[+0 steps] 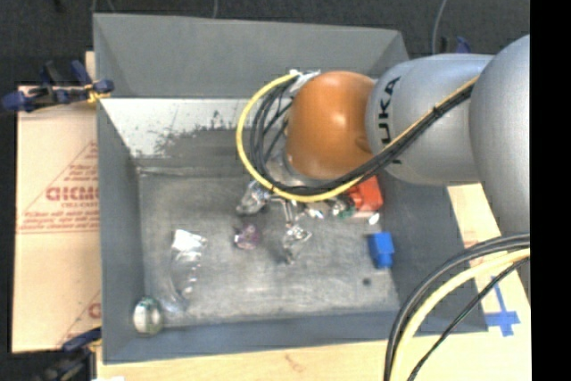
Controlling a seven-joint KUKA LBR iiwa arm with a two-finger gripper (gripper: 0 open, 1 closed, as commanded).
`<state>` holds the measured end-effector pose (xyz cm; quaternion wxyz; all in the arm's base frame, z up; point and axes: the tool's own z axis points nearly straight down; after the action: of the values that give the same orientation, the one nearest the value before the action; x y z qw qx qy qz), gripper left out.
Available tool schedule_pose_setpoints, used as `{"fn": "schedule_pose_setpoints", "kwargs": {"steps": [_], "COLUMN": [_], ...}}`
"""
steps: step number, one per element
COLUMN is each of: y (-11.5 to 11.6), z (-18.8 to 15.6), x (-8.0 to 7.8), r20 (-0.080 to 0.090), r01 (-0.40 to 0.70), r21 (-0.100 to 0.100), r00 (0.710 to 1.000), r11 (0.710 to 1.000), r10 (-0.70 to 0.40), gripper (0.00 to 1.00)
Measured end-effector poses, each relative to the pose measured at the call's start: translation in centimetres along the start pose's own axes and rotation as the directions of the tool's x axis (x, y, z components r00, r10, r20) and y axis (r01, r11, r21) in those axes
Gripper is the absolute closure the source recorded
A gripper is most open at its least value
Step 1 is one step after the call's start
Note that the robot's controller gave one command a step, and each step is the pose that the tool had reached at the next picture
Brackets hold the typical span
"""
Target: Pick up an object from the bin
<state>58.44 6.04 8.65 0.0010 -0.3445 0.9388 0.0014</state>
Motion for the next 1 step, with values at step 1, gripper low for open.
{"fn": "schedule_pose_setpoints", "kwargs": {"steps": [1], "y": [-0.13], "z": [0.0], "x": [-0.12], "r20": [0.003], "r01": [-0.003], "r21": [0.001], "r00": [1.0], "r11": [1.0], "r10": [0.003], "gripper": [1.0]}}
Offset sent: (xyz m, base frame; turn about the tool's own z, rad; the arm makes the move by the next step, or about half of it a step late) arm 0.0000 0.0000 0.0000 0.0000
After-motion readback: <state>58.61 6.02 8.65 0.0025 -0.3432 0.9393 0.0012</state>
